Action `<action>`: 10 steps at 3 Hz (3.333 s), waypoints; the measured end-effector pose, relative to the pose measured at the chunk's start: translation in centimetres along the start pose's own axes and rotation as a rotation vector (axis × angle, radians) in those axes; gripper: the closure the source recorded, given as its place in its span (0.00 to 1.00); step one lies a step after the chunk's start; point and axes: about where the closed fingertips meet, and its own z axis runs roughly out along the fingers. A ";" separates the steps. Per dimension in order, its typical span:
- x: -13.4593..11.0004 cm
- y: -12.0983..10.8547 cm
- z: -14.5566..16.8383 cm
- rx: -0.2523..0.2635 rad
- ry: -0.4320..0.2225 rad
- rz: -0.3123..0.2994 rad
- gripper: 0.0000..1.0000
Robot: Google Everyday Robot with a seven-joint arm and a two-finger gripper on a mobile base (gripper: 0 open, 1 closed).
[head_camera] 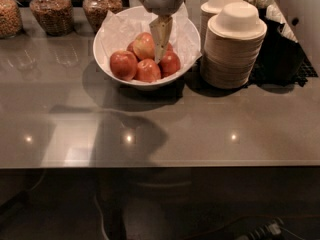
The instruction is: Pick apple from white bowl
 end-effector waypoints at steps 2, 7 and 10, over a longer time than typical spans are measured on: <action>1.6 0.1 2.6 -0.146 0.186 -0.133 0.00; 6.3 3.1 9.9 -0.329 -0.038 0.143 0.01; 5.4 3.1 9.9 -0.342 -0.100 0.221 0.23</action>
Offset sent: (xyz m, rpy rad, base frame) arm 0.0400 0.0121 -0.0314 -0.4034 -0.2527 -0.0499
